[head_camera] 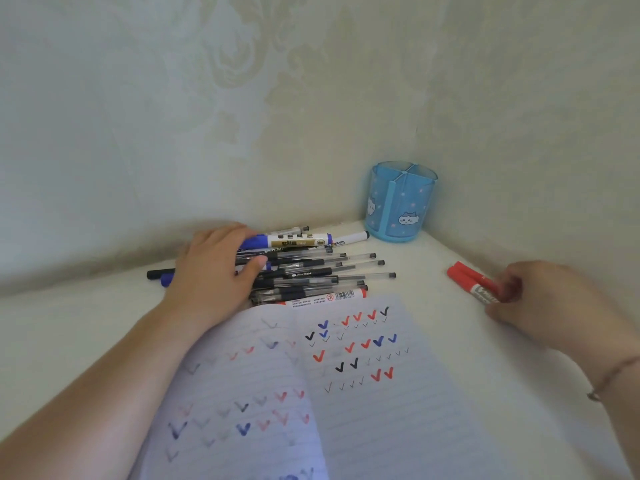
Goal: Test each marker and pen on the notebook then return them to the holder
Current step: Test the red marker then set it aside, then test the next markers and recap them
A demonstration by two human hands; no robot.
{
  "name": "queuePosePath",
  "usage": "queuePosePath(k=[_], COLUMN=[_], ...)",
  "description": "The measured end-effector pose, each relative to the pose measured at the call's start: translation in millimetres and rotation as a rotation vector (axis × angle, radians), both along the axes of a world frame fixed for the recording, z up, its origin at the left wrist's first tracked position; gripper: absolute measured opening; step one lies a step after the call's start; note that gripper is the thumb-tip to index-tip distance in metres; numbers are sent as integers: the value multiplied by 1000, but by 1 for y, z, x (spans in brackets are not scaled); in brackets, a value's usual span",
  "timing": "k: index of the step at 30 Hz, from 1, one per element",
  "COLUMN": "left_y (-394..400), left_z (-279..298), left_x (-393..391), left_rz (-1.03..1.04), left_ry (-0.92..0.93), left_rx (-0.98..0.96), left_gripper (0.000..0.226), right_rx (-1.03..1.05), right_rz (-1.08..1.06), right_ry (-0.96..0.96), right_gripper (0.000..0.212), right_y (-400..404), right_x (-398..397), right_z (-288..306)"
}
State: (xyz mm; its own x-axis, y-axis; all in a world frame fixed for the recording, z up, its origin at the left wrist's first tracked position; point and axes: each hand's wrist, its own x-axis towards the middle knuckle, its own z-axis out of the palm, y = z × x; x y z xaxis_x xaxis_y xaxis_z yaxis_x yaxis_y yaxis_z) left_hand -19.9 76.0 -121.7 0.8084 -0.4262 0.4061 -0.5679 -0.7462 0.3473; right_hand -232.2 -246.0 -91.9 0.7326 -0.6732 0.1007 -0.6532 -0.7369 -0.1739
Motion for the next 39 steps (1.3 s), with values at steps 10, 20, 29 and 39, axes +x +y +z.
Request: queuePosePath(k=[10, 20, 29, 39], left_y=[-8, -11, -13, -11], left_z=[-4, -1, -5, 2], left_x=[1, 0, 1, -2], left_rz=[80, 74, 28, -16], left_ry=[-30, -38, -34, -41], left_rx=[81, -84, -74, -164], left_gripper=[37, 22, 28, 12], right_rx=[-46, -10, -22, 63], right_rz=[106, 227, 319, 397], right_ry=[-120, -333, -439, -473], right_gripper=[21, 11, 11, 17], right_y=[40, 79, 88, 88], right_x=[9, 10, 9, 9], right_z=[2, 7, 4, 0])
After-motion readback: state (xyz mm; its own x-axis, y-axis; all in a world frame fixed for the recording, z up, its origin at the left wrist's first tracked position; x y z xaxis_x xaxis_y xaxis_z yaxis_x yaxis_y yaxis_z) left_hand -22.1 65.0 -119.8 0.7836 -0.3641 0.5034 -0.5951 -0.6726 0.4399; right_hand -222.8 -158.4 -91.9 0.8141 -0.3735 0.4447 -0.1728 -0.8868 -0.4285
